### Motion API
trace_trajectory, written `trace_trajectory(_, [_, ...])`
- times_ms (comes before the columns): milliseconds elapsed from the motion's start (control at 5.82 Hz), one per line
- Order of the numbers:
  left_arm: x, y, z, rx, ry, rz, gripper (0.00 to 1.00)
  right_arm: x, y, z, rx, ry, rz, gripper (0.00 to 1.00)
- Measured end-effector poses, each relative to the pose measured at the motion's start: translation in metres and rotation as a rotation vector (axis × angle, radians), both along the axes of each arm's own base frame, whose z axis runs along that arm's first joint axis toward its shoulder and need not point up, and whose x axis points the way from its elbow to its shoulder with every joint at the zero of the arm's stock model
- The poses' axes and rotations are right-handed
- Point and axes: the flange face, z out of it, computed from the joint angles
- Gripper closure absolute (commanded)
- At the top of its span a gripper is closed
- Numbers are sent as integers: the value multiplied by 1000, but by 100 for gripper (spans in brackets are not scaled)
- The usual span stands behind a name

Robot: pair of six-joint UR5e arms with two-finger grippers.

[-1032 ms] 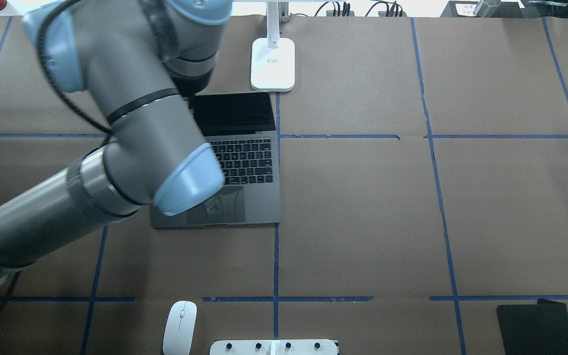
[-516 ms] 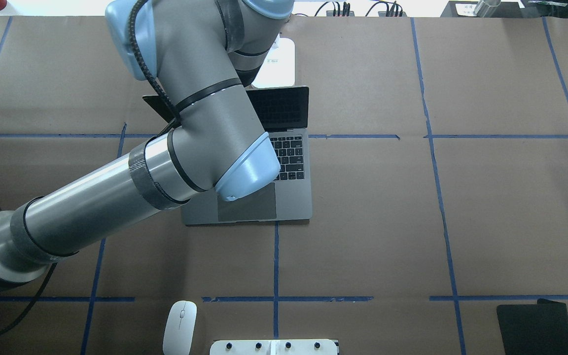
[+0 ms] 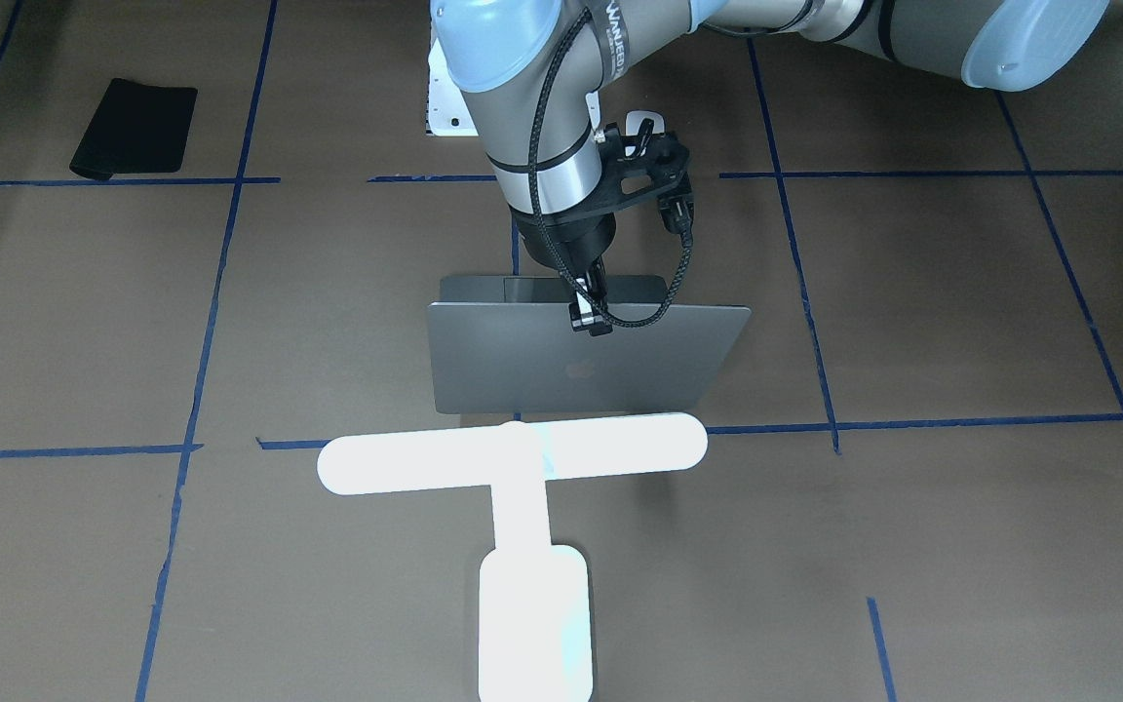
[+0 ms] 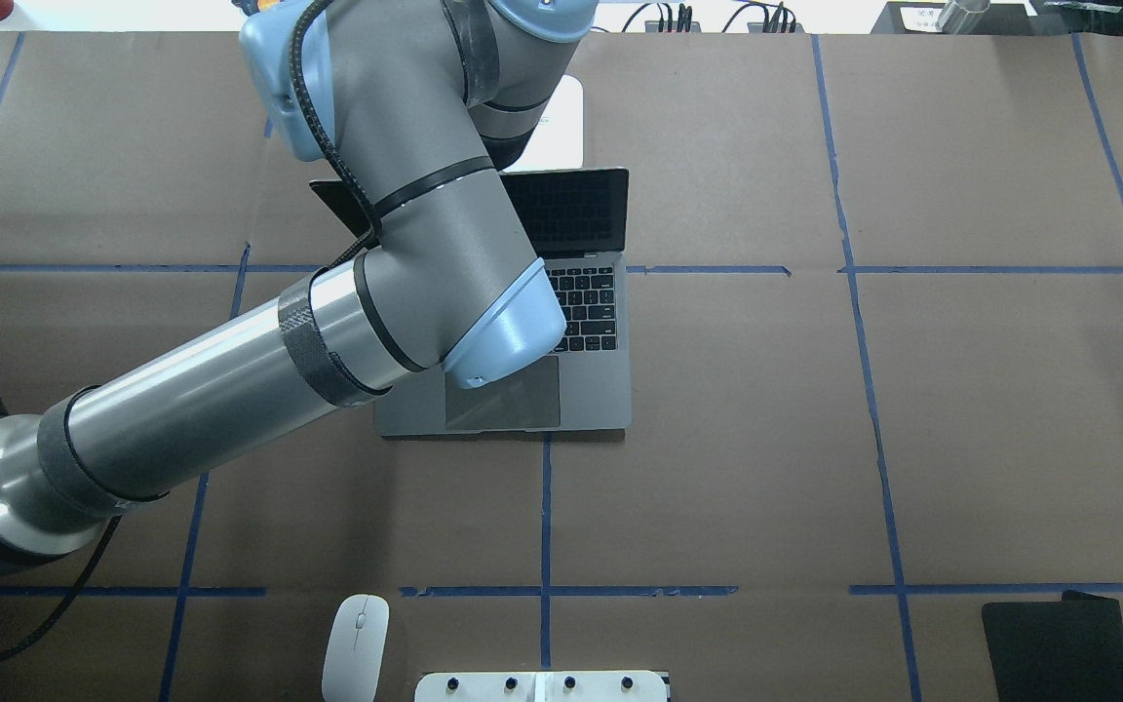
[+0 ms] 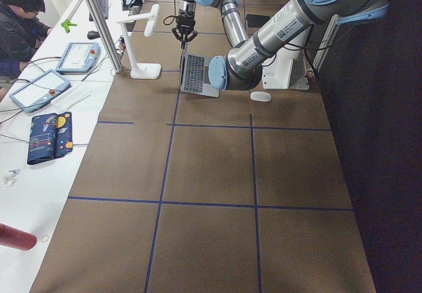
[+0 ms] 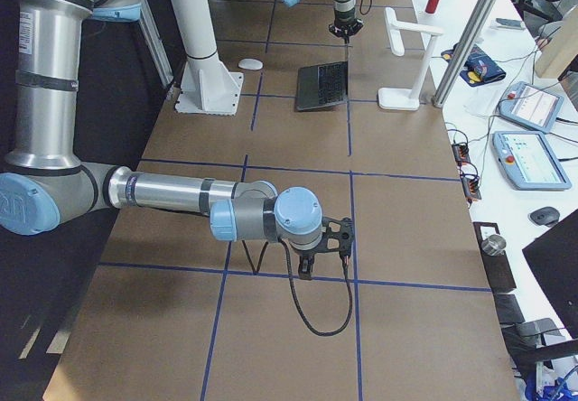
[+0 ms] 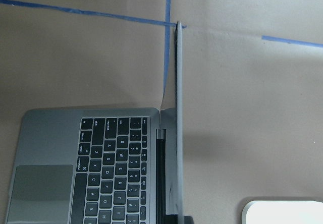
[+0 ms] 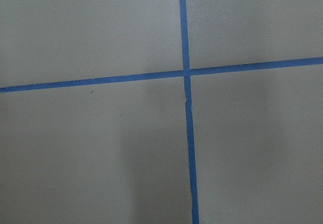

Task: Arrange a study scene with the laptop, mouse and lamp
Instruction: 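Lower the laptop onto the table in front of the lamp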

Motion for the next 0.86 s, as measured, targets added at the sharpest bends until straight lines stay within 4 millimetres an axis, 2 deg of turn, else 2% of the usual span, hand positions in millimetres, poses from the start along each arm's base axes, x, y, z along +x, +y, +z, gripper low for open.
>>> trace_trajectory(344, [9, -7, 5, 6, 8, -2, 100, 0, 0, -1, 1, -1, 0, 0])
trace_trajectory(688, [13, -12, 0, 20, 27, -7, 98, 0, 0, 0, 0, -1, 1, 0])
trace_trajectory(860, [15, -14, 0, 21, 26, -6, 84, 0, 1, 0, 0, -1, 0, 0])
